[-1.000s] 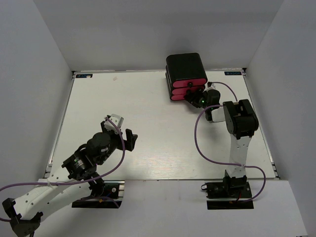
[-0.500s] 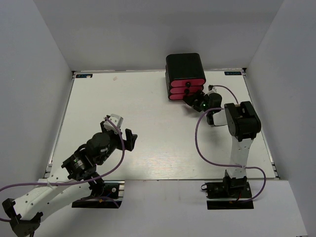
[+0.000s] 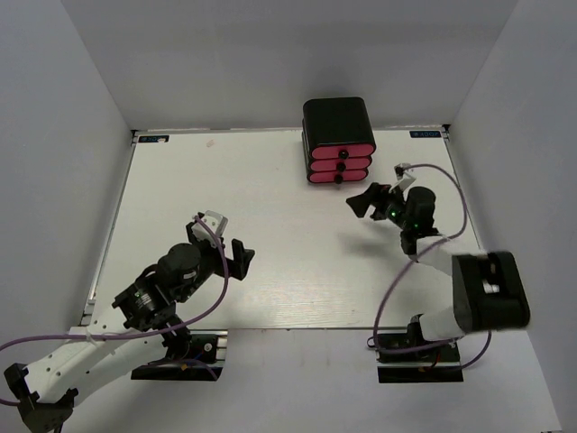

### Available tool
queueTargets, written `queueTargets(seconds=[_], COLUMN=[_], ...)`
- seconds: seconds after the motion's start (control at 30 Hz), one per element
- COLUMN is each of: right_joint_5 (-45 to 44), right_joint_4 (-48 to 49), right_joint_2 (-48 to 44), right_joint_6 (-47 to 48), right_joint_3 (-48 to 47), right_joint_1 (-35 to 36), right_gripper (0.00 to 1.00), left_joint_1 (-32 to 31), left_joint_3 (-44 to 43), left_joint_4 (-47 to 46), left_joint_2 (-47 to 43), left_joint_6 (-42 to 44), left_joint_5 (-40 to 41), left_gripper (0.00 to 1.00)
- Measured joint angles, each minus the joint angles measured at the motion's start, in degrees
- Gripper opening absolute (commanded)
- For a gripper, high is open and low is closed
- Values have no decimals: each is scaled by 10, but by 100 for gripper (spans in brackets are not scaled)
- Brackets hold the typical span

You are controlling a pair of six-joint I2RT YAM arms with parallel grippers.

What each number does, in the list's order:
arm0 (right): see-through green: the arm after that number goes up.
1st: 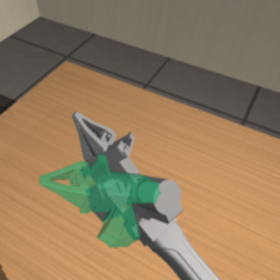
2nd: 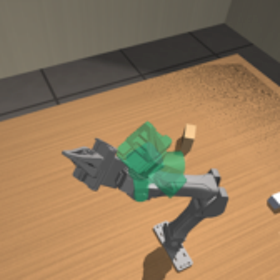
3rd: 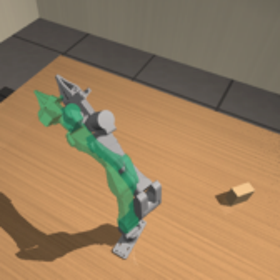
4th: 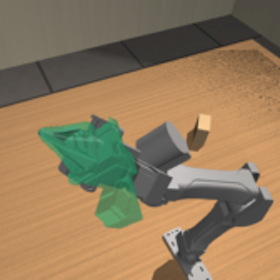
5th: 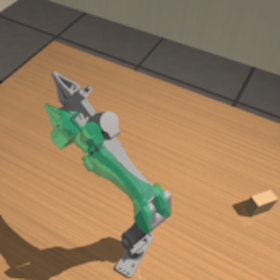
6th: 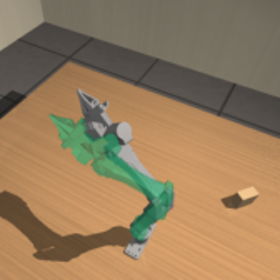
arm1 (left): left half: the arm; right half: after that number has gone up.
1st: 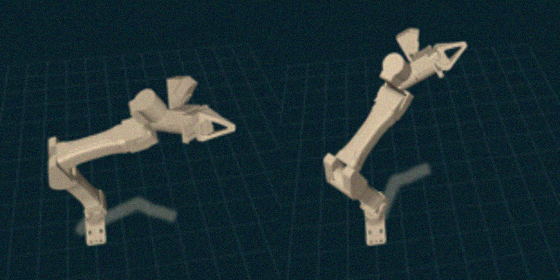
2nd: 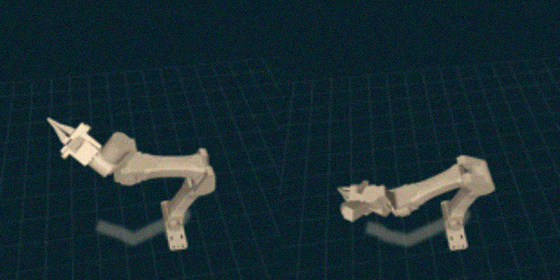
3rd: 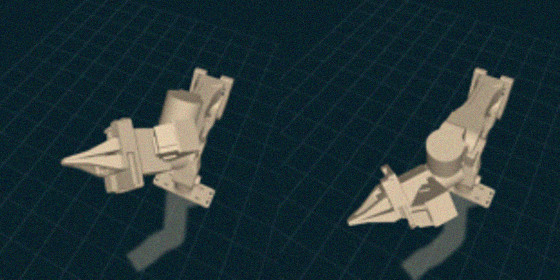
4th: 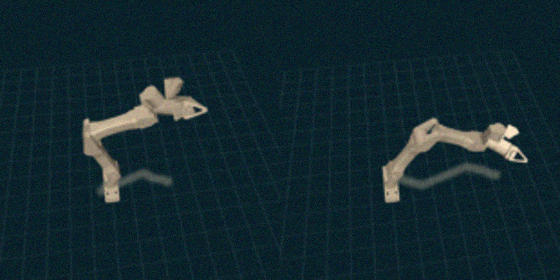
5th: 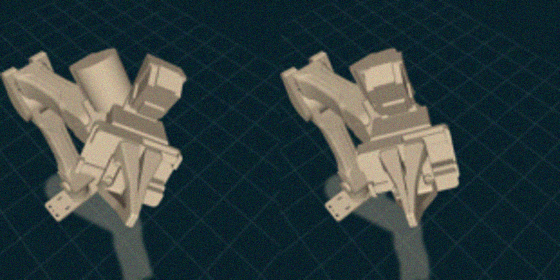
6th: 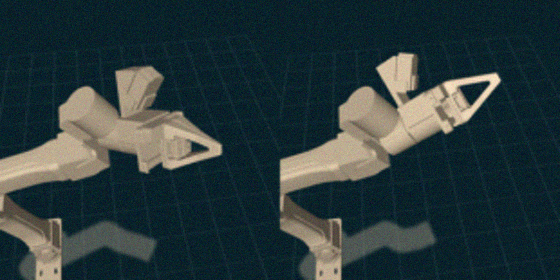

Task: Sort the stationery into containers
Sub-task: Close the drawer

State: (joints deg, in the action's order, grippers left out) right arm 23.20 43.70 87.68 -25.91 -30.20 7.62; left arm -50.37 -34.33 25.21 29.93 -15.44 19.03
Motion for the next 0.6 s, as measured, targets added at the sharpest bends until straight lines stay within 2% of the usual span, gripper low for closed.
queueTargets(seconds=[0.13, 0.27, 0.33, 0.47, 0.6], right_joint_5=[-17, -50, -61, -78, -95], right_joint_4=[-159, -329, -394, -459, -503], right_joint_2=[-165, -256, -319, -475, -568], right_joint_6=[111, 193, 227, 263, 256], right_joint_3=[-33, -109, -116, -73, -31], right_joint_1=[-4, -5, -6, -6, -10], right_gripper=[90, 90, 90, 90, 90], left_joint_1=[0, 0, 0, 0, -2], left_joint_3=[0, 0, 1, 1, 1], left_joint_4=[0, -2, -3, -4, -3], left_joint_2=[4, 2, 0, 0, 5], left_joint_6=[4, 6, 6, 8, 8], left_joint_5=[-16, -27, -33, -36, -36], left_gripper=[100, 100, 100, 100, 100])
